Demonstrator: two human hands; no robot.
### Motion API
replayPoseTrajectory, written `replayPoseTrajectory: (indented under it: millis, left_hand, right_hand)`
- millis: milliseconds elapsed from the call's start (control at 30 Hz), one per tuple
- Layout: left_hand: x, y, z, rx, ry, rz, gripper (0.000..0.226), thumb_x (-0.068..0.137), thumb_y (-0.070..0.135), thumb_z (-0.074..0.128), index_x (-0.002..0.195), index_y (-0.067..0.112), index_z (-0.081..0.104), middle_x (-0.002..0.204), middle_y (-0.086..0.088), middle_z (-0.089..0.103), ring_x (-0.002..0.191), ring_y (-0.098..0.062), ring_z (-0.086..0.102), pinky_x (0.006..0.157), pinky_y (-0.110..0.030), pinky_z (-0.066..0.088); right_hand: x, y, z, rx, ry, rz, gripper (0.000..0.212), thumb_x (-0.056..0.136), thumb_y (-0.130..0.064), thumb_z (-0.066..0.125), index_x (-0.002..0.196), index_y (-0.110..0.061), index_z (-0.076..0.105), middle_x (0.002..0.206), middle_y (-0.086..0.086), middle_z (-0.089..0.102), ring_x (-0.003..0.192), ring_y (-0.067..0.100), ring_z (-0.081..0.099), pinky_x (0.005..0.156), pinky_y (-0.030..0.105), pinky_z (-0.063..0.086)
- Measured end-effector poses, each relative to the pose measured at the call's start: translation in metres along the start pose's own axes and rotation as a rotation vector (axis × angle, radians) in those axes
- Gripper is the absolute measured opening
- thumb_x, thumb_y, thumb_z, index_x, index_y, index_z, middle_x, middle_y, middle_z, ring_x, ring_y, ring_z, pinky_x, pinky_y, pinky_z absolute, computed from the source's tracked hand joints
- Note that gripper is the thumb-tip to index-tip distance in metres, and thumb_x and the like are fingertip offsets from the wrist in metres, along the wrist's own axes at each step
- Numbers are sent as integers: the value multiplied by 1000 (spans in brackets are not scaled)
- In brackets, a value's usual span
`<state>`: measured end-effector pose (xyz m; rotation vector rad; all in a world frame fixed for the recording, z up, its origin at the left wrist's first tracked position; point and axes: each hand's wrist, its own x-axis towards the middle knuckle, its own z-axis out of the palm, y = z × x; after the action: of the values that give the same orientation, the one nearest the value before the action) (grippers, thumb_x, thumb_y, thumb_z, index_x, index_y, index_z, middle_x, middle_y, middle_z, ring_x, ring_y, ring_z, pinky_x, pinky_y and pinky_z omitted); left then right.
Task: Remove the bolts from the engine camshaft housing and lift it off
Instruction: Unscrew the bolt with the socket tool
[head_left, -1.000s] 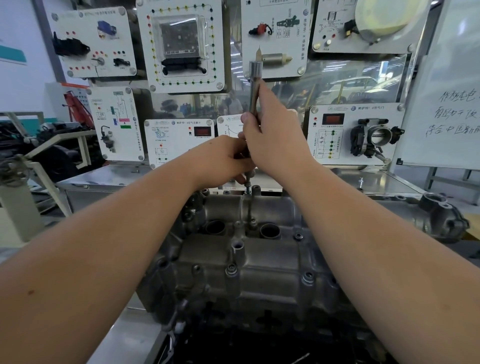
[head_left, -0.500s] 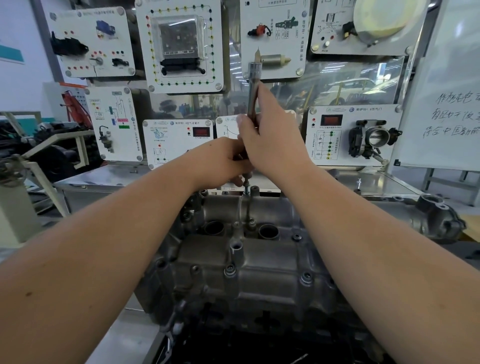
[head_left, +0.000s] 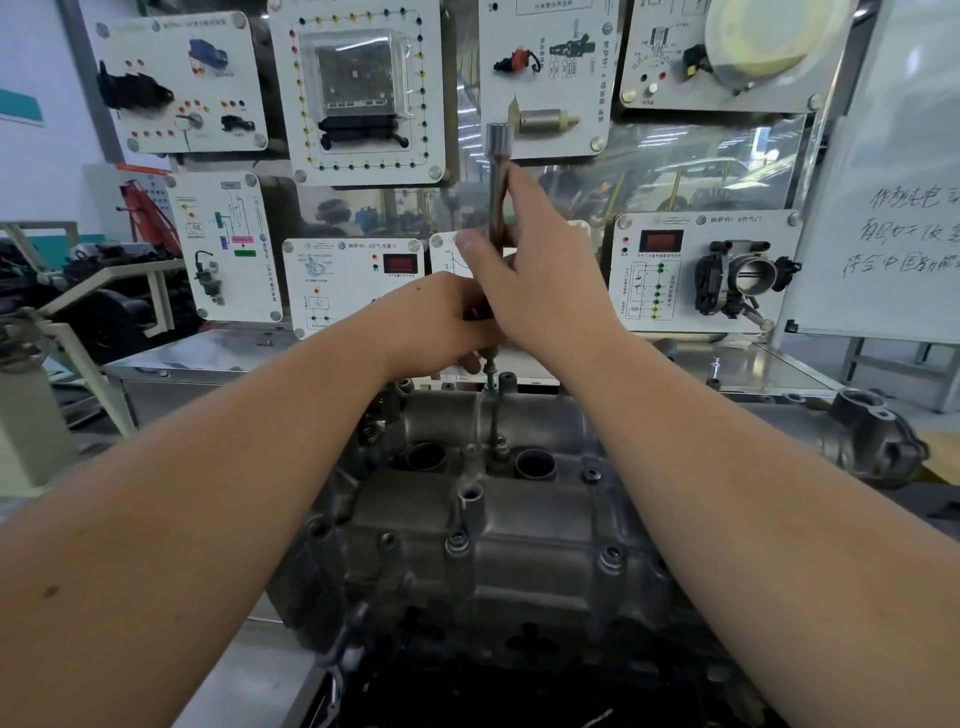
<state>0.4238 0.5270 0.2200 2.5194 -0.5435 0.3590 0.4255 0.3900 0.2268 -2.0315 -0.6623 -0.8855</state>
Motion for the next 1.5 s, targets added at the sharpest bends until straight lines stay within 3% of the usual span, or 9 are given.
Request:
replayPoseTrajectory:
  millis: [133, 367, 467, 567, 767, 967, 1200, 1400, 1500]
  left_hand:
    - [0, 0, 1, -18, 16, -16, 15, 91, 38, 62, 92, 25, 69, 79, 10, 76, 68, -4, 73, 83, -40, 60]
    - [0, 0, 1, -12, -13, 1, 12, 99, 27, 57, 97, 37, 63, 91, 10, 76, 71, -3, 74, 86, -39, 58]
    - [1, -1, 1, 0, 2, 9, 5, 96, 35, 61, 98, 33, 65, 86, 9, 76, 69, -4, 74, 85, -41, 59]
    - [2, -3, 2, 2, 21, 1, 12, 93, 38, 61, 96, 29, 67, 80, 14, 75, 69, -2, 73, 80, -36, 60]
    - [0, -2, -1, -34, -1, 11, 20, 98, 21, 56, 87, 36, 64, 71, 29, 71, 67, 12, 66, 51, -4, 43]
    - [5, -5, 2, -4, 4, 9, 10, 91, 40, 62, 90, 30, 65, 76, 18, 74, 68, -1, 72, 76, -28, 56]
    - [0, -1, 1, -59, -25, -12, 15, 98, 26, 56, 92, 35, 67, 87, 24, 74, 76, 1, 73, 54, -9, 47]
    - [0, 1, 1, -2, -6, -7, 22, 80, 51, 54, 86, 31, 63, 73, 19, 73, 65, -1, 71, 68, -26, 51]
    - [3, -1, 2, -10, -10, -1, 15, 90, 44, 55, 90, 33, 64, 79, 12, 75, 70, -1, 72, 67, -23, 52]
  right_hand:
    - [2, -1, 1, -30, 13, -9, 22, 103, -26, 51, 118, -11, 56, 90, 4, 71, 86, 22, 68, 79, 43, 56]
    - [1, 1, 2, -2, -13, 35, 53, 104, -27, 46, 154, -19, 29, 83, 3, 68, 74, 18, 66, 66, 35, 54]
    - [2, 1, 1, -26, 44, -7, 33, 100, -32, 55, 128, -15, 54, 90, -2, 70, 76, 16, 64, 69, 31, 50]
    - [4, 1, 1, -14, 39, 19, 12, 101, -24, 53, 101, -12, 51, 83, 2, 67, 82, 19, 69, 74, 38, 55]
    - [1, -3, 1, -7, -44, 45, 62, 105, -24, 43, 160, -18, 14, 83, 6, 70, 76, 22, 71, 71, 44, 59]
    - [3, -1, 0, -37, 32, -4, 36, 101, -28, 54, 135, -19, 52, 89, -1, 70, 80, 16, 67, 78, 36, 56]
    - [2, -3, 0, -47, -54, 47, 64, 105, -22, 42, 160, -18, 11, 84, 5, 68, 76, 20, 68, 71, 42, 58]
    - [2, -3, -2, -70, 15, -4, 27, 101, -31, 55, 124, -17, 58, 90, -1, 69, 80, 16, 63, 77, 35, 53]
    - [3, -4, -1, -44, 4, 31, 19, 103, -24, 50, 117, -11, 53, 90, 6, 69, 84, 23, 69, 78, 42, 56]
